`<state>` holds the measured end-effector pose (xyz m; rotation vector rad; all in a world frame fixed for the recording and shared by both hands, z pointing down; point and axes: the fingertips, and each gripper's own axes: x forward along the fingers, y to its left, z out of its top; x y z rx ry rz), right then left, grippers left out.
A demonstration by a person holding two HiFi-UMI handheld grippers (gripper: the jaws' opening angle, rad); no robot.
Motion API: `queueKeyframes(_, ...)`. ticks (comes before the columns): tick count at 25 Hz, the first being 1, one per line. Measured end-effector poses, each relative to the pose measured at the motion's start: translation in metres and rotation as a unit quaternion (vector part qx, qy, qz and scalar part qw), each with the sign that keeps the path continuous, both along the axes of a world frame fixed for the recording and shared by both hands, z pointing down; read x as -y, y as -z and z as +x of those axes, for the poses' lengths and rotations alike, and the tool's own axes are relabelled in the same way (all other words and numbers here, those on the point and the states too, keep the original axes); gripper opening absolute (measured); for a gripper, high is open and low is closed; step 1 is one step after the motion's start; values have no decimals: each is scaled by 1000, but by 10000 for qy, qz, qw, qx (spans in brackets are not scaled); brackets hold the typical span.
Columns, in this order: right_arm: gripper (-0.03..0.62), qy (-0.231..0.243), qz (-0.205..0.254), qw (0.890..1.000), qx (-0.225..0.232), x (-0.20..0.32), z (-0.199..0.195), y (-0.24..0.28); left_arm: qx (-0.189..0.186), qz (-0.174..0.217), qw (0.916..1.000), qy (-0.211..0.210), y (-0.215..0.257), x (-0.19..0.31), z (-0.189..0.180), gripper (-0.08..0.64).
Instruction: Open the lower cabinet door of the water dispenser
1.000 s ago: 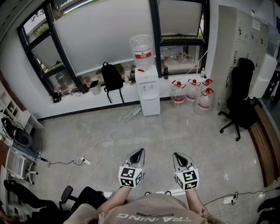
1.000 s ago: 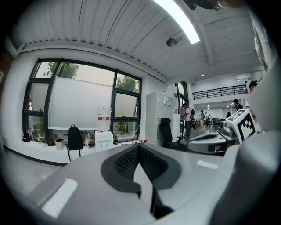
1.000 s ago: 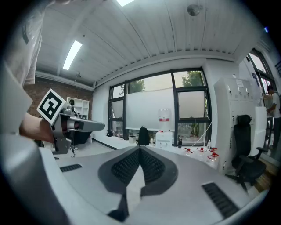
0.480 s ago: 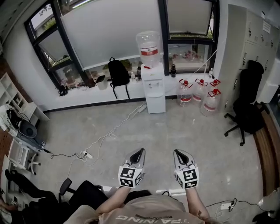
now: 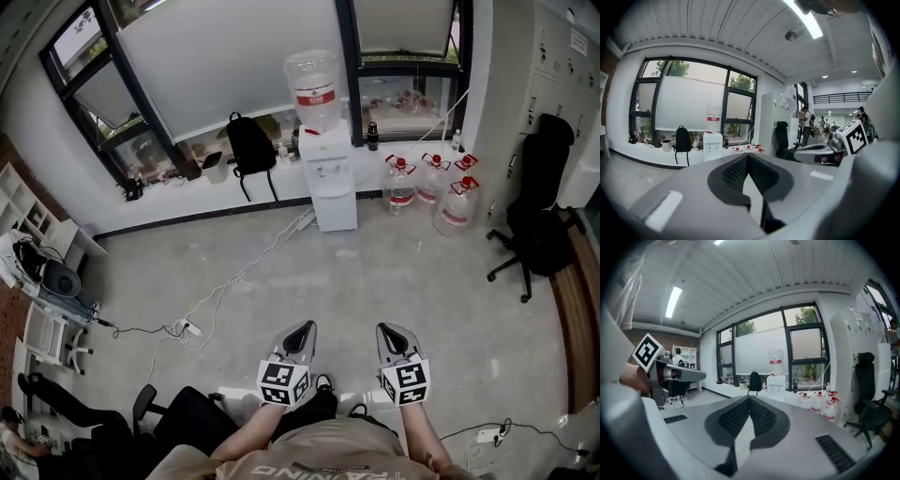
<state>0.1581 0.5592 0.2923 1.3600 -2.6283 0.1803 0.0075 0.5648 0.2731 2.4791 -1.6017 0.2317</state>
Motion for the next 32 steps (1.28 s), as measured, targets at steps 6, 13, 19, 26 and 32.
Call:
queueKeyframes(6, 11, 20, 37, 9999, -95, 38, -21, 0, -49, 120, 9999, -17, -1, 47, -16, 8)
queueKeyframes(13, 11, -178, 153, 9994, -238, 98, -45, 15, -121, 139, 9998, -27, 2, 103, -55, 8)
queueKeyframes(19, 11, -503, 50, 9983, -293, 137, -75, 10, -85, 112, 9996, -236, 3, 157, -90, 8)
queueKeyframes(26, 11, -578, -299, 9971, -402, 160, -93, -23, -107, -123, 9993, -325, -26, 202, -107, 8)
queueKeyframes(32, 11, -342, -264, 9979, -490, 209, -104, -25, -193, -414, 9989, -109, -44, 242, -124, 8)
